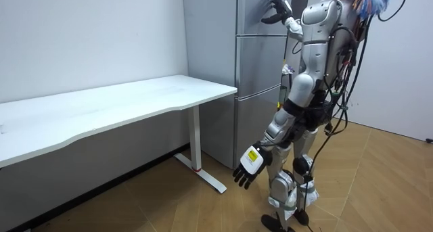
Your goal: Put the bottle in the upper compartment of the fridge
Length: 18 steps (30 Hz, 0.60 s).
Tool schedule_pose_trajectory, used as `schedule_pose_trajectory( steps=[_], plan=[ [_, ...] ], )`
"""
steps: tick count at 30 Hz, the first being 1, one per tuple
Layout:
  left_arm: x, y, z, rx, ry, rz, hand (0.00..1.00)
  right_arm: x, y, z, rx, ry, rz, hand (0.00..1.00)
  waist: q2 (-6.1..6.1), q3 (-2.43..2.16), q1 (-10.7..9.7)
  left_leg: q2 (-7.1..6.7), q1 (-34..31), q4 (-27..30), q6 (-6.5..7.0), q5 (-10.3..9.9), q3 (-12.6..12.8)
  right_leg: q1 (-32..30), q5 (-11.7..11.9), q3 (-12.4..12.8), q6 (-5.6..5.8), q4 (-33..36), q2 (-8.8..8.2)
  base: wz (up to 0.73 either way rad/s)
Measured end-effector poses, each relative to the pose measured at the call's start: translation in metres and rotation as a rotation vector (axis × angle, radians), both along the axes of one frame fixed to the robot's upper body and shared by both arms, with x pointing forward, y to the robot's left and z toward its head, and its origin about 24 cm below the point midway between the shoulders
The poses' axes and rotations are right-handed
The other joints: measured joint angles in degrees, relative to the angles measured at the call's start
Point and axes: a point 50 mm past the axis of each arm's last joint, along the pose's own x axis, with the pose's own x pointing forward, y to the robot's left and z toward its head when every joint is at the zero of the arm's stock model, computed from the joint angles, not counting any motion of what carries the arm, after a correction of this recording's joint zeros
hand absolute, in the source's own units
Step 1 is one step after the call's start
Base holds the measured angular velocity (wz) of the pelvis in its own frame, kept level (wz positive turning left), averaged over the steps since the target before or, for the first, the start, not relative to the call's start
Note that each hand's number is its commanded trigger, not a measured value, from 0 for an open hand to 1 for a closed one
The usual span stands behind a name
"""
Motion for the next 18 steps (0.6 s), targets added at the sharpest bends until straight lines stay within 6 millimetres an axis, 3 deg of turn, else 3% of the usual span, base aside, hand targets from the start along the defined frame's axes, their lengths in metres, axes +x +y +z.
schedule_pose_trajectory(
  steps=[7, 11, 18],
  plan=[
    [-0.007, 0.001, 0.000, 0.016, -0.008, 0.058, 0.00, -0.029, -0.036, -0.032, 0.166, 0.096, -0.122, 0.00, 0.84, -0.31, -1.56, -0.13, -0.22, -0.57, 0.08, -0.25, 0.45, -0.26, -0.07, 0.24, 0.20, 0.13, -0.05, -0.02],
    [-0.016, 0.001, 0.000, 0.010, -0.012, 0.089, 0.00, -0.039, -0.052, -0.034, 0.295, 0.055, -0.196, 0.00, 2.26, -0.60, -3.19, -0.02, 0.10, -1.79, -0.07, -0.17, 1.48, -0.70, -0.07, 0.19, 0.19, 0.16, 0.00, -0.09],
    [-0.021, 0.002, 0.001, 0.022, -0.029, 0.118, 0.00, -0.061, -0.080, -0.037, 0.388, 0.006, -0.336, 0.00, 1.95, -0.26, -5.43, -0.07, 0.57, -3.03, -0.30, -0.09, 1.66, -0.92, -0.62, 0.39, 0.22, 0.07, 0.05, -0.01]
  ],
)
